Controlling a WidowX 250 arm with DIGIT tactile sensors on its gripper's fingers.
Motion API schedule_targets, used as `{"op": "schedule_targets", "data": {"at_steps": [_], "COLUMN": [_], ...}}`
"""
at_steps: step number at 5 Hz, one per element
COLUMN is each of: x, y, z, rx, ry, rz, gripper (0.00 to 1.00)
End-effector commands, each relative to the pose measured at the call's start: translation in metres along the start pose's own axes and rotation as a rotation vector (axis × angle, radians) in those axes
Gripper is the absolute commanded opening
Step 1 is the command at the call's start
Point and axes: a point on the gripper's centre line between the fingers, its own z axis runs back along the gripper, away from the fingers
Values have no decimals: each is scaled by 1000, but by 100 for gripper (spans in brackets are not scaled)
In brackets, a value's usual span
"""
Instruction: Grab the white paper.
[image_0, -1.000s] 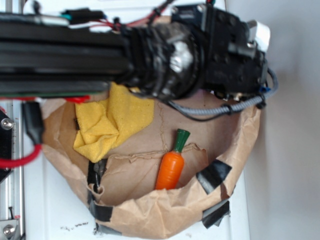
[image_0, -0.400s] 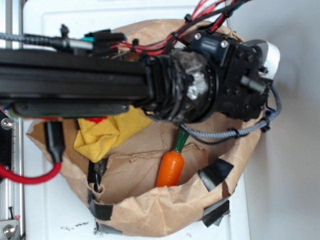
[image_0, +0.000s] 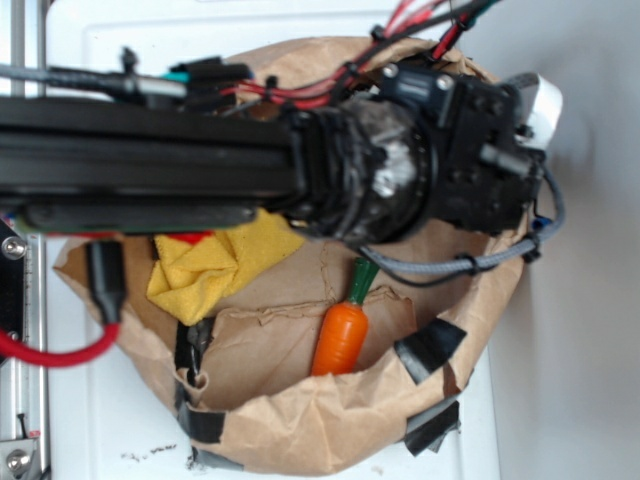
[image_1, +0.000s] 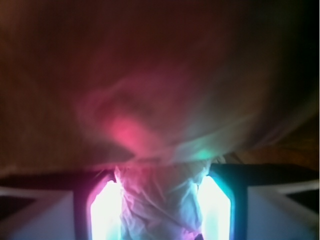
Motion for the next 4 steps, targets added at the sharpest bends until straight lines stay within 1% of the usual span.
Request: {"op": "schedule_targets", "data": {"at_steps": [1,2,3,4], "x": [-16,-21,-25,-28], "y": [47,60,69,60], "z": [107,142,172,177], "rx": [-301,-406,-468,-473], "ry": [3,54,91,145], "rz": [-154,-248,-365,-519], "gripper": [0,0,0,0]}}
